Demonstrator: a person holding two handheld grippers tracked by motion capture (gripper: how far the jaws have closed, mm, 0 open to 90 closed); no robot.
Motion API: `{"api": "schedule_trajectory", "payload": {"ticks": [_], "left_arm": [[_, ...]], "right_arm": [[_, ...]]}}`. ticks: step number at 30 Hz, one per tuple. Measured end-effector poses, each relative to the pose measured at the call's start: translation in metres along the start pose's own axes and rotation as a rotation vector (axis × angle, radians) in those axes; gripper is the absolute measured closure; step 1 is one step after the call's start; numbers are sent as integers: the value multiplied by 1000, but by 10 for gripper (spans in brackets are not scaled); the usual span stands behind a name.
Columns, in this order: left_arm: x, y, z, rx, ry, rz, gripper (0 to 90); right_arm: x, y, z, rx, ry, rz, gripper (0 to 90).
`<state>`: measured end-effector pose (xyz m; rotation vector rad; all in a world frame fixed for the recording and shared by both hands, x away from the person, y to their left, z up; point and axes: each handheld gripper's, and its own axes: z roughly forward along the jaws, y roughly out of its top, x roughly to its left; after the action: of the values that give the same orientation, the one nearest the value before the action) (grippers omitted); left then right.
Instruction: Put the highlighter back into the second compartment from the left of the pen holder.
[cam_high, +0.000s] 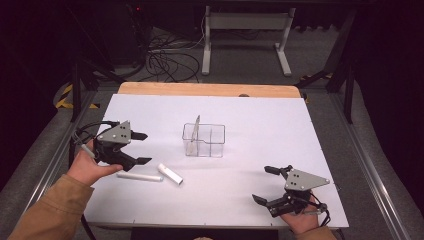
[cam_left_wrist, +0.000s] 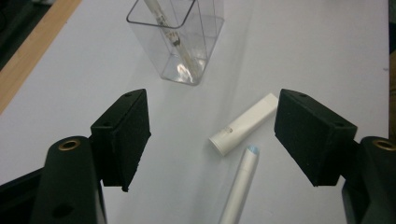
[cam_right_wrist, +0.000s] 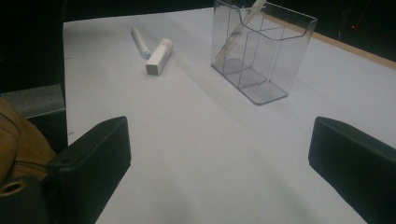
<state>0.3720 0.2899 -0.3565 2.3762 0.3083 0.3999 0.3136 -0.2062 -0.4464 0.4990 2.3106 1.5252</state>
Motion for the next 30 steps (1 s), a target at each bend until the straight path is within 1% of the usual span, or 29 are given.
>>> {"api": "schedule_trajectory", "payload": {"ticks": [1,3,7,14,17,21,22,23,27,28,30], "left_arm": [[0,-1,1,16,0,16,275],[0,-3,4,36,-4,22,281],[-1,-7,8,73,-11,23,289],[-1,-16,16,121,-21,28,300],[-1,-20,21,154,-31,26,303],[-1,-25,27,205,-40,37,305],[-1,-26,29,208,-35,42,307],[-2,-27,30,216,-39,37,308],[-2,-30,35,243,-48,38,321],[-2,-30,35,257,-50,45,323],[-2,-31,37,275,-50,47,330]], "right_arm": [[0,0,0,0,0,0,62],[0,0,0,0,1,0,62],[0,0,0,0,1,0,62],[0,0,1,3,1,-1,62],[0,0,1,3,1,-1,62],[0,0,1,4,2,-1,62],[0,0,1,5,2,-2,62],[0,0,1,5,3,-2,62],[1,0,1,5,4,-2,62],[1,0,1,5,4,-2,62],[1,0,2,6,5,-1,62]]}}
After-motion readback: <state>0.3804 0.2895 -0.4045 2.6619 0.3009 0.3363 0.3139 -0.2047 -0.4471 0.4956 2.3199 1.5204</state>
